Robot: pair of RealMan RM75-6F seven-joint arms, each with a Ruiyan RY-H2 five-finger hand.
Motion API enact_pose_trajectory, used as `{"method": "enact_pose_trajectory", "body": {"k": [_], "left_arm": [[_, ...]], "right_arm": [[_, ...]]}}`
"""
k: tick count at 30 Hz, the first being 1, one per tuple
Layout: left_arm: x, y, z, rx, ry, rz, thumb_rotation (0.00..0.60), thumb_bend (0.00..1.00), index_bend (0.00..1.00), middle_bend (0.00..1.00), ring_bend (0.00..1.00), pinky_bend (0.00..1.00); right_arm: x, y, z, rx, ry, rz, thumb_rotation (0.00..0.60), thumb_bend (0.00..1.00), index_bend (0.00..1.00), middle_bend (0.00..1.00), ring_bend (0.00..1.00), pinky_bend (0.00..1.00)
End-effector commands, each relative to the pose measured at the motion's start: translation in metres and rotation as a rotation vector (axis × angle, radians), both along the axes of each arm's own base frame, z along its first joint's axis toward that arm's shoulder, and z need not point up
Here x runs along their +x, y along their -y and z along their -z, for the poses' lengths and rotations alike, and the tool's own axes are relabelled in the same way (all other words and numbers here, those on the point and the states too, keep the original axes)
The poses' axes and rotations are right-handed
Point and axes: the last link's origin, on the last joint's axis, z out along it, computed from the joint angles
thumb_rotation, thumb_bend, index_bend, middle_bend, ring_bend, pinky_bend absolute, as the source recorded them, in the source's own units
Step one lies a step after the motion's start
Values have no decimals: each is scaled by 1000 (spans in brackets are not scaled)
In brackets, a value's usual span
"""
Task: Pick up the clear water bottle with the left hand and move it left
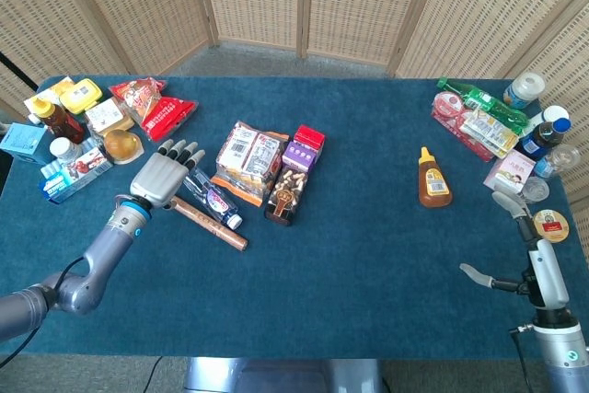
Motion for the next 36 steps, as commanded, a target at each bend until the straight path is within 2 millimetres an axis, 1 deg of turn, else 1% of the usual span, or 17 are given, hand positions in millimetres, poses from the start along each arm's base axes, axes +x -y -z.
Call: {"method": "enact_pose_trajectory", "body": {"k": [1, 6, 9, 14, 16, 19, 20, 22, 23, 24, 25, 26, 27, 29, 30, 32, 36], "left_arm": [[-1, -1, 6, -8, -12, -10, 600, 0, 39, 70, 114, 159], [0, -4, 13, -9, -21, -22, 600, 0, 41, 95, 167, 193], [5, -7, 17, -9, -21, -25, 600, 1, 40, 95, 168, 213], [10, -11, 24, -14, -38, -30, 600, 0, 44, 97, 169, 217], [11, -11, 28, -22, -49, -34, 600, 1, 54, 104, 168, 224], [14, -11, 33, -27, -53, -36, 600, 0, 93, 141, 184, 270], [15, -11, 34, -27, -54, -35, 600, 1, 116, 178, 226, 300], [17, -11, 36, -23, -59, -30, 600, 1, 189, 291, 369, 407], [18, -12, 37, -18, -62, -25, 600, 1, 265, 385, 469, 504], [18, -12, 38, -15, -66, -22, 600, 2, 376, 510, 580, 623], [18, -12, 39, -13, -70, -21, 600, 3, 433, 578, 633, 679], [18, -12, 39, -12, -71, -20, 600, 4, 514, 681, 702, 742], [19, -12, 40, -9, -72, -19, 600, 6, 564, 747, 748, 768], [20, -11, 39, 3, -81, -6, 600, 14, 651, 845, 816, 799], [20, -11, 38, 11, -83, 1, 600, 20, 692, 885, 845, 811], [22, -10, 34, 22, -78, 8, 600, 26, 720, 912, 865, 818], [25, -6, 19, 48, -53, 19, 600, 27, 726, 919, 869, 820]], "right_arm": [[-1, 0, -1, 0, 2, 0, 600, 0, 119, 94, 0, 0], [-1, 1, -2, 0, 8, 0, 600, 0, 121, 97, 0, 0], [-1, 1, -2, 0, 12, -3, 600, 1, 123, 98, 0, 0], [-1, 0, -4, -3, 20, -7, 600, 0, 123, 101, 0, 0], [-1, 1, -5, -5, 25, -7, 600, 0, 124, 100, 0, 0], [-2, 0, -6, -7, 30, -6, 600, 0, 123, 101, 0, 0], [-2, 0, -7, -9, 31, -6, 600, 0, 124, 100, 0, 0], [-2, 0, -8, -11, 36, -6, 600, 0, 124, 101, 0, 0], [-2, 0, -9, -12, 39, -6, 600, 0, 124, 102, 0, 0], [-2, 0, -9, -13, 41, -7, 600, 0, 124, 103, 0, 0], [-2, 0, -9, -14, 43, -7, 600, 0, 124, 103, 0, 0], [-2, 0, -10, -14, 43, -7, 600, 0, 124, 103, 0, 0], [-2, 0, -10, -14, 44, -7, 600, 0, 124, 103, 0, 0], [-2, 0, -10, -13, 44, -4, 600, 0, 124, 104, 0, 0], [-2, 0, -10, -12, 44, -4, 600, 0, 124, 104, 0, 0], [-2, 1, -10, -11, 43, -4, 600, 0, 125, 104, 0, 0], [-2, 1, -10, -10, 43, -4, 600, 1, 124, 104, 0, 0]]}}
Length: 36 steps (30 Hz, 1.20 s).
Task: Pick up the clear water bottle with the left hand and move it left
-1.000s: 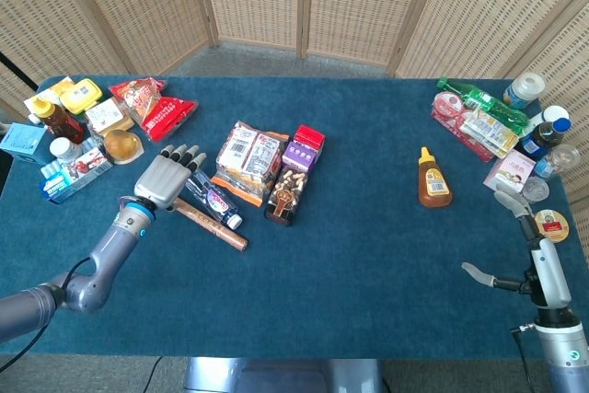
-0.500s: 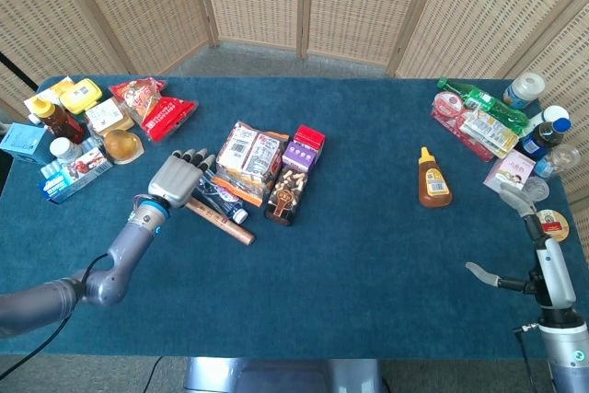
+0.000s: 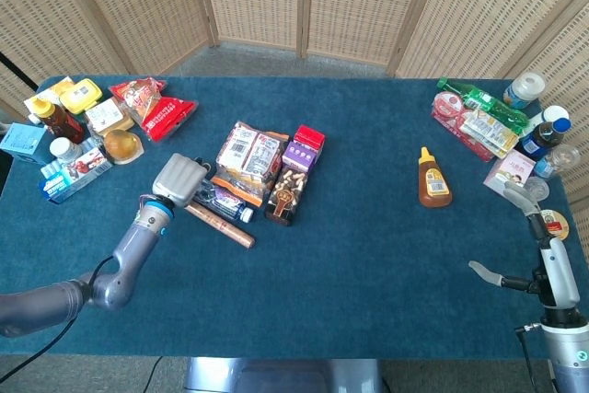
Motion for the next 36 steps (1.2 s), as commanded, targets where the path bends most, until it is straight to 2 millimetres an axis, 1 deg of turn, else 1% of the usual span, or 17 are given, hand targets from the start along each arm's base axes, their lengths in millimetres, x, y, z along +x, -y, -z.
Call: {"method": "enact_pose_trajectory", "body": {"k": [1, 10, 13, 23, 29, 36], "left_arm": [[3, 4, -16, 27, 19, 16, 600, 27, 727, 919, 868, 820], [6, 22, -78, 112, 38, 50, 600, 28, 725, 919, 864, 819], [9, 27, -93, 135, 43, 62, 600, 29, 723, 915, 856, 819], [35, 44, -149, 221, 63, 122, 600, 30, 714, 908, 852, 819], [47, 53, -171, 258, 59, 146, 600, 28, 714, 906, 853, 820], [48, 57, -179, 266, 57, 139, 600, 27, 713, 903, 851, 817]], "right_arm": [[0, 0, 0, -1, 0, 0, 600, 1, 124, 104, 0, 0], [5, -1, 3, 7, -16, -13, 600, 0, 125, 103, 0, 0], [7, 0, 4, 8, -21, -17, 600, 1, 125, 104, 0, 0], [9, -2, 7, 13, -28, -24, 600, 0, 125, 104, 0, 0], [11, -3, 7, 14, -22, -28, 600, 1, 125, 103, 0, 0], [11, -3, 7, 14, -23, -30, 600, 1, 124, 103, 0, 0]]}}
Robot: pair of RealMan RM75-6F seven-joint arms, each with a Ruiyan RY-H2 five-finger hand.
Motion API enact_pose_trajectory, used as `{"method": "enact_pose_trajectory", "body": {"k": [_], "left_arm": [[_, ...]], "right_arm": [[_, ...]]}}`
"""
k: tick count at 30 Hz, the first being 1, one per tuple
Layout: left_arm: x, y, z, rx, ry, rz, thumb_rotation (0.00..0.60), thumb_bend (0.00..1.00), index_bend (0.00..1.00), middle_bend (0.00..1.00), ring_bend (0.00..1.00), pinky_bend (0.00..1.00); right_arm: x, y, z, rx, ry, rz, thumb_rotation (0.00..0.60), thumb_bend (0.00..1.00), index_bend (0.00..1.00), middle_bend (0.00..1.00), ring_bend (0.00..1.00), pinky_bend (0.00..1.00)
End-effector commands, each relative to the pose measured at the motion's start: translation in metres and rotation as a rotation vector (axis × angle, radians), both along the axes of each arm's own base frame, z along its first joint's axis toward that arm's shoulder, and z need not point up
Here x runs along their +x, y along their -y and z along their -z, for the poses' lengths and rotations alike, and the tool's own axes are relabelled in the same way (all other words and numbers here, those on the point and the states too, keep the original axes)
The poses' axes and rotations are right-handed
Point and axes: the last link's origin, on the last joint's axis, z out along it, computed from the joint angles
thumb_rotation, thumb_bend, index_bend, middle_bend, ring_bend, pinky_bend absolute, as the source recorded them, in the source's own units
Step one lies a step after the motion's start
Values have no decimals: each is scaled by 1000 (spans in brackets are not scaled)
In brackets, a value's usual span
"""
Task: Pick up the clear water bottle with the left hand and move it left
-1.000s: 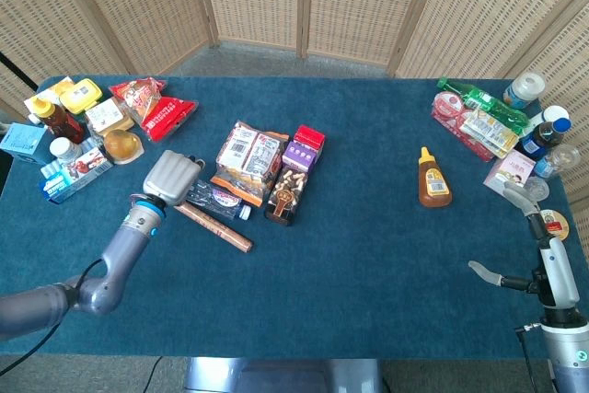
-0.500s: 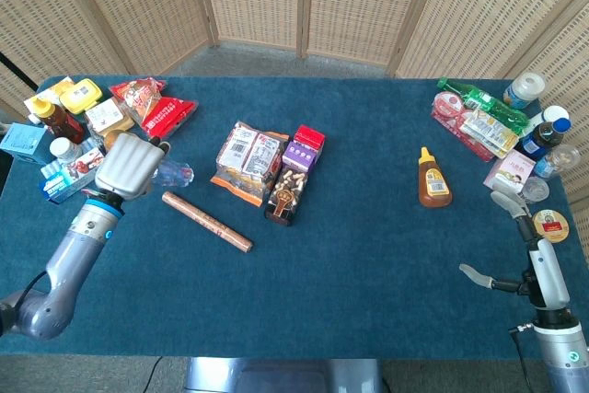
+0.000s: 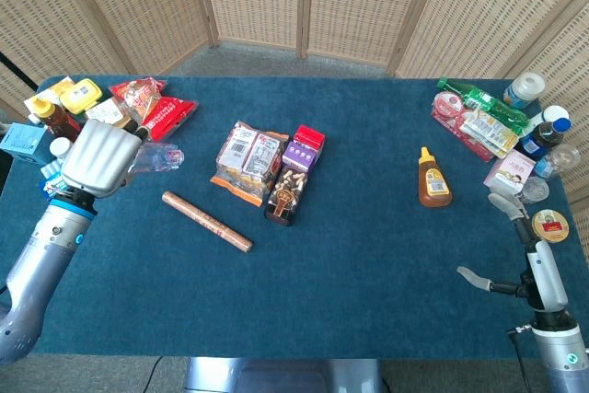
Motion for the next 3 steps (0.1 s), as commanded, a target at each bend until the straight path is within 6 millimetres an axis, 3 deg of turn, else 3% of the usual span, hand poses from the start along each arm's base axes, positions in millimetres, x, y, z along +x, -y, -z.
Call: {"method": "enact_pose_trajectory", "body": {"k": [1, 3], "left_arm": [[0, 0, -1, 1, 0, -2, 600, 27, 713, 902, 851, 817], [0, 0, -1, 1, 1, -3, 600, 29, 712, 899, 852, 818]], "right_arm": [[0, 0, 0, 0, -1, 1, 600, 0, 124, 104, 0, 0], [0, 1, 0, -1, 0, 0, 600, 1, 124, 104, 0, 0]]}}
